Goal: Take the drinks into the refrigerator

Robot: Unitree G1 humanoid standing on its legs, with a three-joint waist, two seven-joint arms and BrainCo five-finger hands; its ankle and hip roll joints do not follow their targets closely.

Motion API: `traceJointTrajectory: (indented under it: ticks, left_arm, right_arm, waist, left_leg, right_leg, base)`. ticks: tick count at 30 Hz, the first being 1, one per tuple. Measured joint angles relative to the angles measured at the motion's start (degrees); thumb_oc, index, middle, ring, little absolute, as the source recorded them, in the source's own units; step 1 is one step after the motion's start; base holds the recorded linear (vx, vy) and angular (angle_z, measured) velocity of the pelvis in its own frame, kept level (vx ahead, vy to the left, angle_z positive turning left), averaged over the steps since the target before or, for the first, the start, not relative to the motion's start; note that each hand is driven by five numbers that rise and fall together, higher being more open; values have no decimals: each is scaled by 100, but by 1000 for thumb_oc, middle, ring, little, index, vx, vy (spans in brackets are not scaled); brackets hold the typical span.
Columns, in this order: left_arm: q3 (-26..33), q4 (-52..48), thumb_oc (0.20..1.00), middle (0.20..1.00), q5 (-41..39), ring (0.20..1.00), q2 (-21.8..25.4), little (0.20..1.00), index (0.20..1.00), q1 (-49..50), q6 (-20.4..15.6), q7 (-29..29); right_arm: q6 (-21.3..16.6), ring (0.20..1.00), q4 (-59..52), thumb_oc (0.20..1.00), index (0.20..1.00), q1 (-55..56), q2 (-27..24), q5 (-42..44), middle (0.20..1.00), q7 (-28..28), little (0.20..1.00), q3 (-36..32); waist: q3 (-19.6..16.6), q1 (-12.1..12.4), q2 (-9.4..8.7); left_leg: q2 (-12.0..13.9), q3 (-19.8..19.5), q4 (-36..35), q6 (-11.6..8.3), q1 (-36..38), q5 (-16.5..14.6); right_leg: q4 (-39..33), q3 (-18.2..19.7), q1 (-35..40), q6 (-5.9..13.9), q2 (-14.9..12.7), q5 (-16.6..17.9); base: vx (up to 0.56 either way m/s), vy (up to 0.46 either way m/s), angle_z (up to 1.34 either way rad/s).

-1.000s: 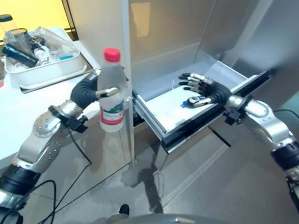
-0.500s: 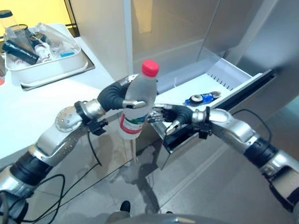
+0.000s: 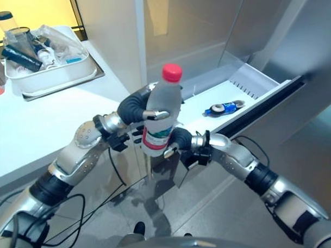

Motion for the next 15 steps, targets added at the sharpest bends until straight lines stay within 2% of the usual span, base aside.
traceJointTrajectory:
  ticks: [15]
  left_arm:
    - [262,6,200,200,37,200,-367,200,200,1,0,143]
  right_arm:
    - [-223,1000,9,1000,1000,2,299,232,1000,-267,1000,-377]
  waist:
    - [-8,-1,34]
  left_leg:
    - [9,33,0,3,90,-4]
  right_leg:
    - [0,49,66,-3,1,2]
  base:
    - [2,1,0]
